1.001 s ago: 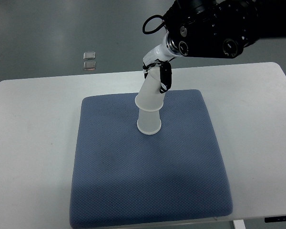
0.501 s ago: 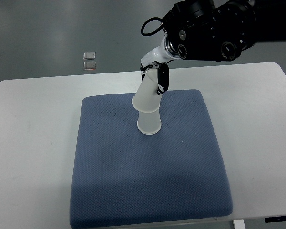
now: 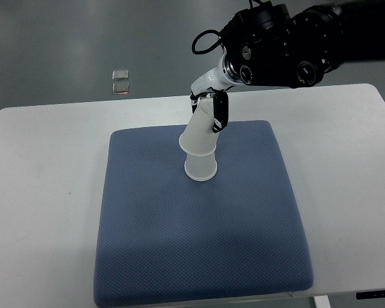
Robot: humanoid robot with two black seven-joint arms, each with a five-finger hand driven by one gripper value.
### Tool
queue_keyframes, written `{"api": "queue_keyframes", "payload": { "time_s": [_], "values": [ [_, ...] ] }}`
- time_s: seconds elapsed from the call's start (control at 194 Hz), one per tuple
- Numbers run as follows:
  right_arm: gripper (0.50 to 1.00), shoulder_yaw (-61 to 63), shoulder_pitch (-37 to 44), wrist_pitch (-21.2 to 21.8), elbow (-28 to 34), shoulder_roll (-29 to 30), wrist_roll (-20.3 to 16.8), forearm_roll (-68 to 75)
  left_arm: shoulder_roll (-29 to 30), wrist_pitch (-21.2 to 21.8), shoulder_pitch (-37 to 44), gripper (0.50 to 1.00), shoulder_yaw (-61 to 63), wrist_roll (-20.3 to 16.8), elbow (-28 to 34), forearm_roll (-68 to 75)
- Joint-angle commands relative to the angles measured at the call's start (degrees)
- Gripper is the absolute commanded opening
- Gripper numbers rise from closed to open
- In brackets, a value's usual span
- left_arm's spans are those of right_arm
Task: Stack paper cups
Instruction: 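Lower the held cup onto the cup on the pad, then open the right hand to release the stacked cup and lift away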
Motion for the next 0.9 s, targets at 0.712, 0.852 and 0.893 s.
{"api": "queue_keyframes", "payload": {
  "time_s": [0.712, 0.852, 0.893],
  "values": [
    [0.760, 0.3, -1.8, -2.0, -0.2, 0.0, 0.0, 0.1, 0.0, 0.0, 0.0, 1.000, 0.0, 0.0, 0.0, 0.0],
    [0.791, 0.3, -2.2, -2.5, -0.2, 0.0, 0.2, 0.2, 0.0, 0.0, 0.0, 1.000, 0.0, 0.0, 0.0, 0.0],
    [0.797, 0.3, -2.2, -2.5, -0.3, 0.0, 0.2, 0.2, 0.0, 0.0, 0.0, 1.000, 0.0, 0.0, 0.0, 0.0]
  ]
}}
